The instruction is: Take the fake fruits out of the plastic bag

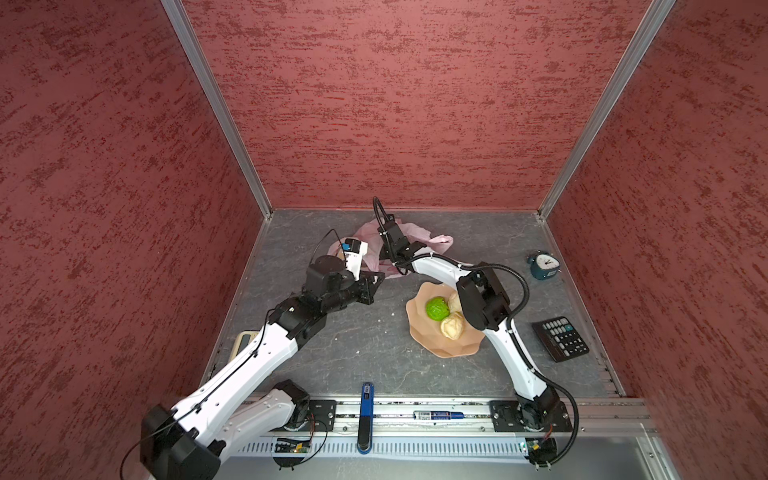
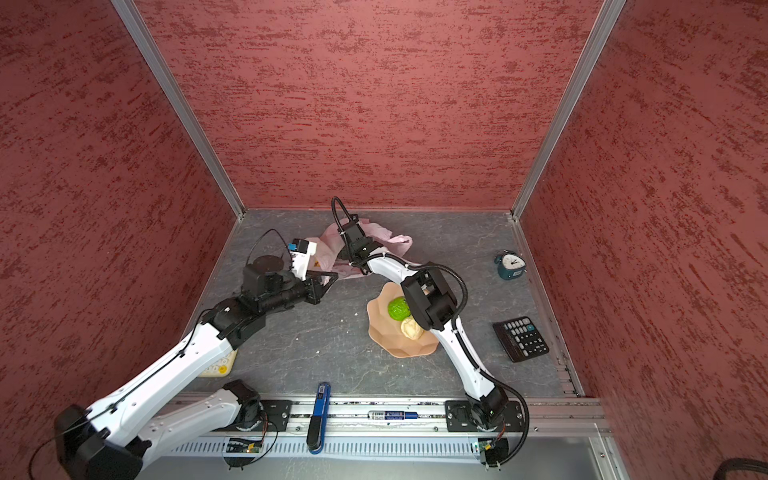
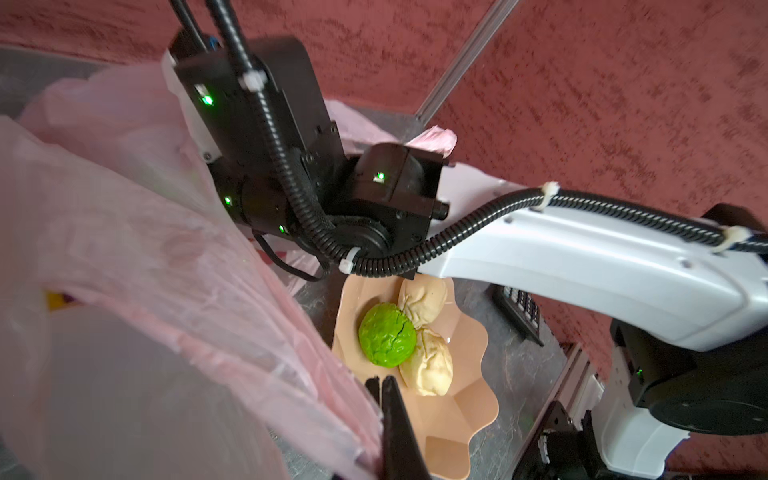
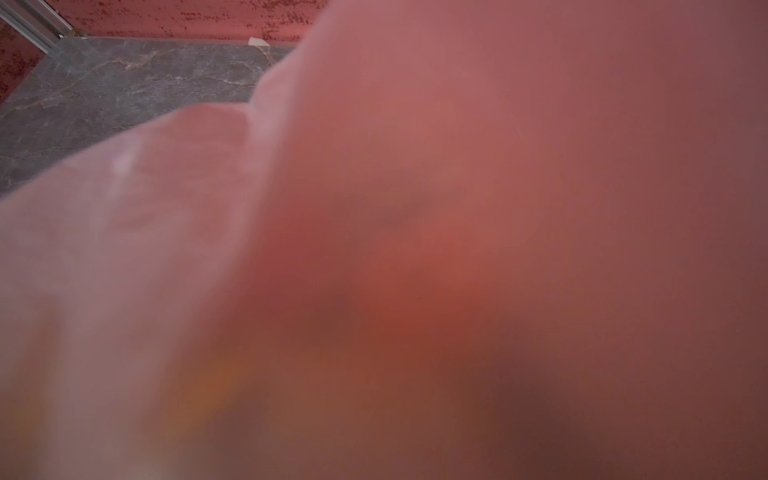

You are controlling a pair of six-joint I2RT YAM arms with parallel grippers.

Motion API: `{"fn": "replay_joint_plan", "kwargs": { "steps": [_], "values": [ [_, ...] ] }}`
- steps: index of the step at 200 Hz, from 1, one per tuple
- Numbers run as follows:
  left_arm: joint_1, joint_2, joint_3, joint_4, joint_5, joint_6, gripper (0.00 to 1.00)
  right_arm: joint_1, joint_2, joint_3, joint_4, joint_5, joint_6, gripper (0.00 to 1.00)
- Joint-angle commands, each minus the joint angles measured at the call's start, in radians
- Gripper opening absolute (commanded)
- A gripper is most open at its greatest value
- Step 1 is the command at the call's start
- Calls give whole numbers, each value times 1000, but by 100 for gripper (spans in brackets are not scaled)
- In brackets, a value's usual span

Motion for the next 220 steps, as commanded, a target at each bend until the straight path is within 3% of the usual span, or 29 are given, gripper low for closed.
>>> {"fn": "replay_joint_plan", "kwargs": {
  "steps": [1, 75, 139, 192, 220],
  "values": [
    [12, -73, -28, -12, -33, -39, 7, -9, -37, -14, 18, 4, -12, 87],
    [24, -219, -114, -68, 69, -98, 7, -9, -30, -10, 26, -38, -42, 89],
    [11, -298, -216, -114, 64, -154, 7, 44, -90, -117, 73, -43, -104, 91],
    [-52, -328, -269, -111, 59, -184, 7, 49, -79, -117, 123, -40, -28, 92],
    [-82, -335, -276, -112, 51, -189, 7, 48, -5, 13, 46, -21, 23, 92]
  ]
}}
